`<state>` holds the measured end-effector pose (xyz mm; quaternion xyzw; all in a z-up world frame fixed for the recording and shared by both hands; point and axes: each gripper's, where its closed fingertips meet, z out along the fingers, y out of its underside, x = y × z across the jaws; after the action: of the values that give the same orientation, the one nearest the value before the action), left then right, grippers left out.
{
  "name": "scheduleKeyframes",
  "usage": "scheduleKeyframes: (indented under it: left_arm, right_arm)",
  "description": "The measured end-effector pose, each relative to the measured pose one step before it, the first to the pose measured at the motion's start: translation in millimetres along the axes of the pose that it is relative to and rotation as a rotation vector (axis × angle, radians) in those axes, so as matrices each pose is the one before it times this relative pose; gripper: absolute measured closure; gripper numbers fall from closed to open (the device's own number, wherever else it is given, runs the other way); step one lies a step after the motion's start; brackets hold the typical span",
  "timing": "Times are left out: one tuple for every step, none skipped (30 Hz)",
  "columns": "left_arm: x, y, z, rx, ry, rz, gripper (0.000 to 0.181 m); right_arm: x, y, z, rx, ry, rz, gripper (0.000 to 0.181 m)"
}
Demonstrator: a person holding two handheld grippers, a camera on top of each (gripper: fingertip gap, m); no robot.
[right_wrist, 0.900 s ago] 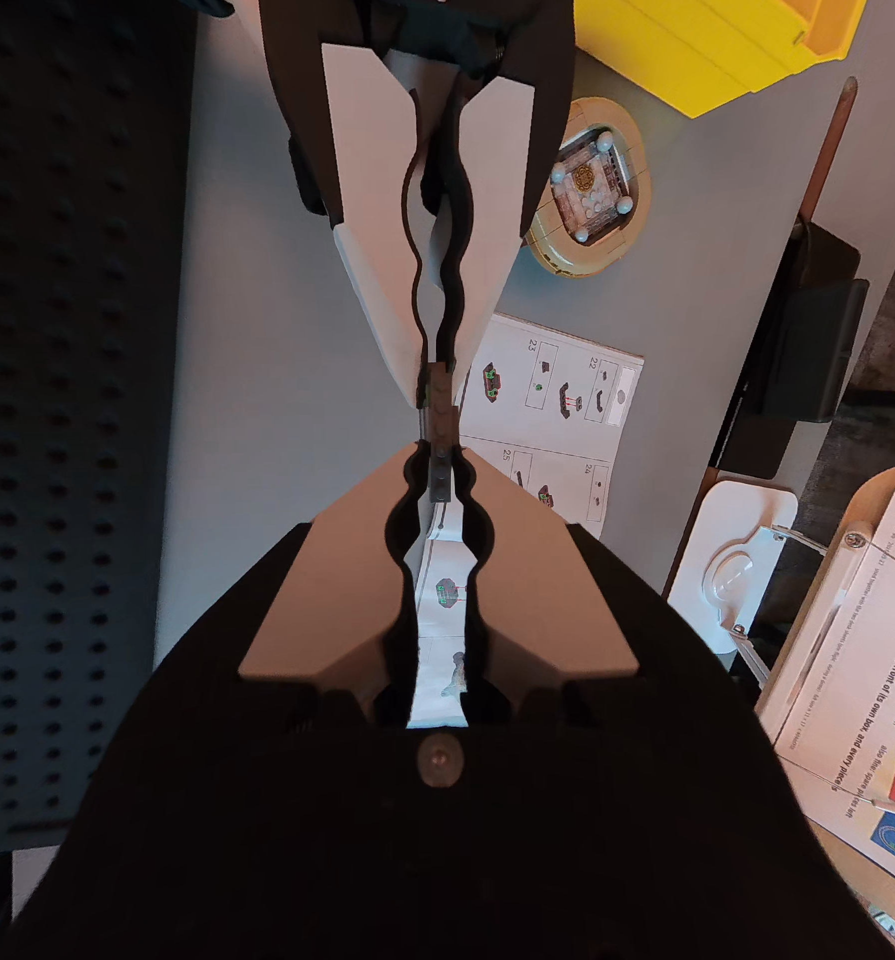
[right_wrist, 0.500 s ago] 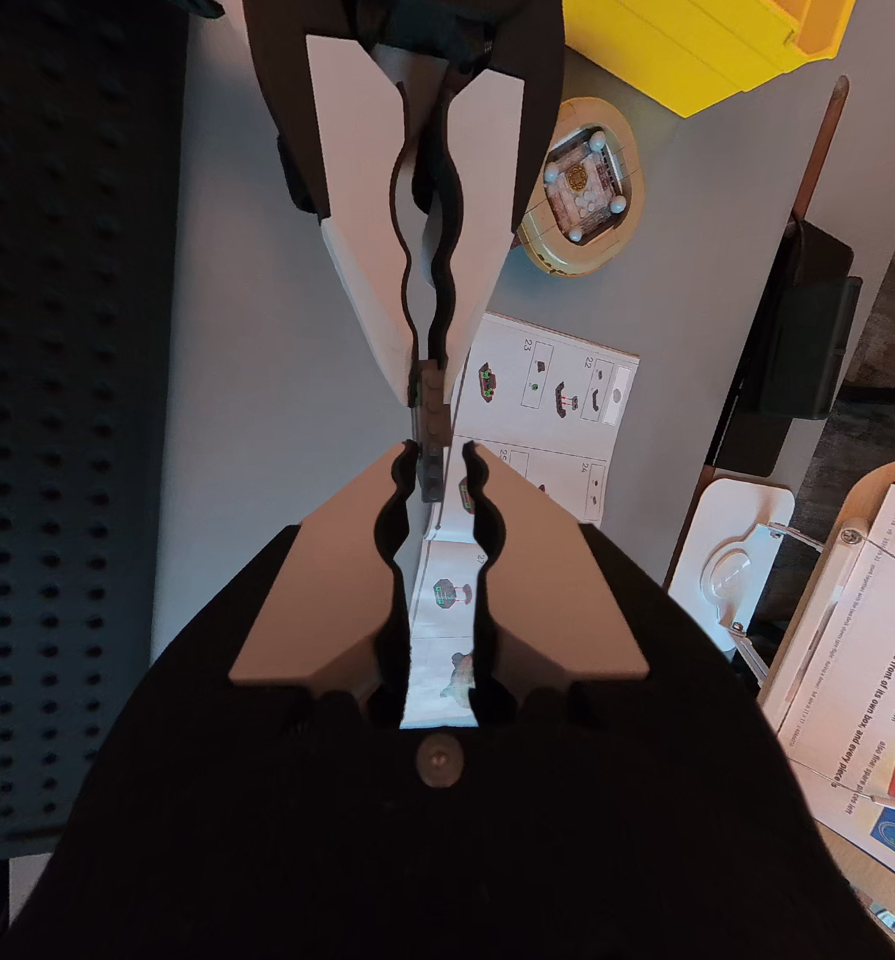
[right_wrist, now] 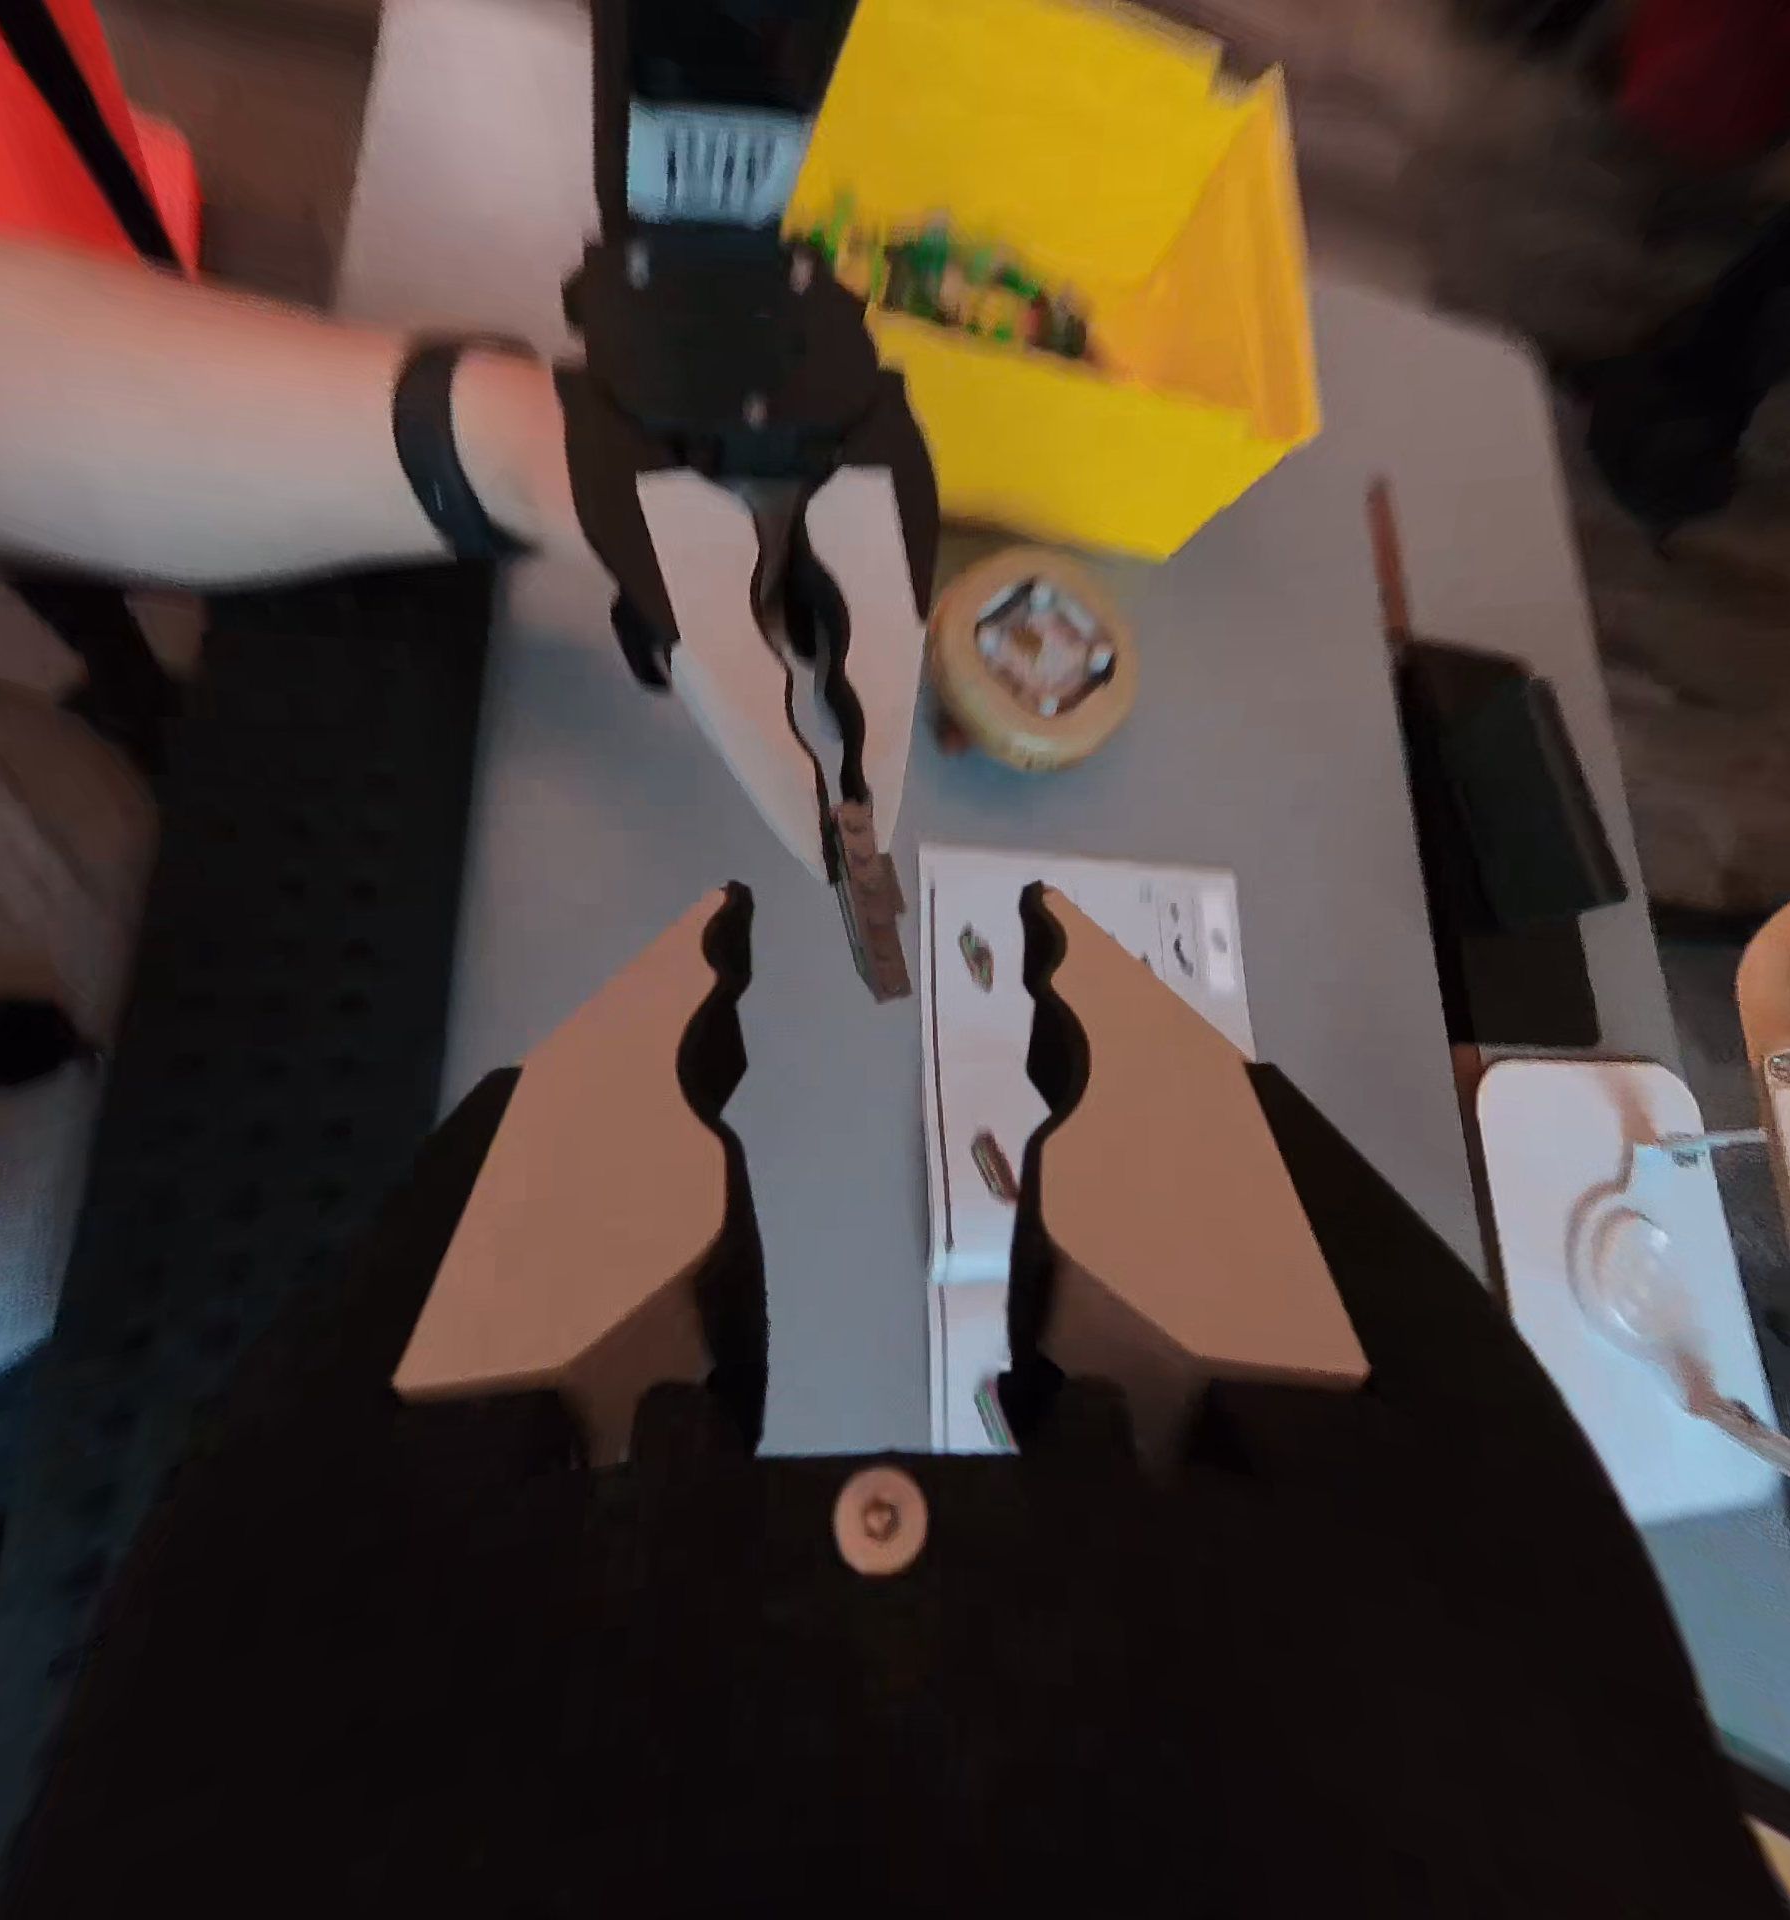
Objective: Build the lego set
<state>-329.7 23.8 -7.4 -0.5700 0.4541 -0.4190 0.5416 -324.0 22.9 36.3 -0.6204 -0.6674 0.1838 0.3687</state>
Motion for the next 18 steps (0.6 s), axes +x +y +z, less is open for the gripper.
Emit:
scheduleKeyframes:
  left_arm:
    - [-0.45,0.64,0.54,-0.002,-0.0023,-0.0002,0.175]
    - [-0.47,0.78,0.82,-0.0001,-0.0008,-0.0038,0.175]
    - [-0.59,0.61,0.92,0.001,-0.0016,-0.005,0.175]
    - [-0.83,0.77,0.91,-0.0002,-0.0036,-0.004,0.175]
    - [-1.18,0.71,0.78,-0.0012,-0.0067,-0.0024,0.175]
    - [-1.42,0.59,0.66,0.0005,-0.0091,-0.0016,0.175]
    - [-1.5,0.3,0.5,0.002,-0.0092,-0.0031,0.175]
    - [-1.65,0.3,0.3,0.0021,-0.0091,-0.0059,0.175]
    - [-2.18,0.27,0.05,0.0024,-0.0104,-0.0081,0.175]
    - [-2.31,0.06,-0.15,0.0039,-0.0116,-0.0086,0.175]
    - [-2.34,-0.28,-0.51,0.005,-0.012,-0.0081,0.176]
    - [-2.13,-0.34,-0.49,0.0038,-0.0102,-0.0072,0.176]
    - [-1.61,-0.15,-0.5,0.0017,-0.0074,-0.0054,0.176]
    - [-1.4,-0.03,-0.36,0.0001,-0.0067,-0.0042,0.176]
    - [-1.18,-0.08,-0.27,-0.0003,-0.007,-0.0044,0.176]
    - [-0.54,-0.55,-0.11,0.0017,-0.0039,-0.0039,0.176]
    - [0.39,-0.91,-0.01,0.0038,0.0007,-0.0022,0.176]
    - [0.44,-0.78,0.1,0.0036,0.0002,-0.0003,0.176]
  right_arm:
    - [2.66,-4.2,-7.48,0.1097,0.0275,0.0349,0.129]
    - [4.13,-4.26,-8.16,0.1169,0.0369,0.0405,0.132]
    - [6.27,-4.82,-8.22,0.125,0.05,0.0445,0.139]
    - [7.64,-4.13,-7.53,0.124,0.0599,0.0446,0.147]
    - [8.15,0.26,-5.96,0.0917,0.0628,0.039,0.155]
    - [4.43,3.12,-3.42,0.067,0.0433,0.0277,0.156]
    - [-1.91,4.75,-0.47,0.0525,0.0059,0.0167,0.155]
    - [-2.88,6.96,1.32,0.0315,0.0021,0.0146,0.152]
    - [-0.12,7.53,1.92,0.0235,0.025,0.006,0.147]
    - [0.75,7.26,1.56,0.0195,0.0363,-0.0123,0.147]
    - [1.29,6.73,0.98,0.0161,0.0462,-0.0251,0.147]
    - [1.92,6.53,0.14,0.0066,0.054,-0.034,0.147]
    - [1.21,4.67,0.07,0.0033,0.0529,-0.0349,0.144]
    - [-2.25,3.05,0.14,-0.008,0.0275,-0.0395,0.144]
    - [-1.08,0.84,0.34,-0.0118,0.0307,-0.0474,0.145]
    - [-2.71,0.41,0.61,-0.0119,0.015,-0.0511,0.146]
    - [-2.42,0.53,0.78,-0.0089,0.0114,-0.0449,0.147]
    - [-2.36,1.47,0.99,-0.0083,0.0058,-0.0298,0.15]
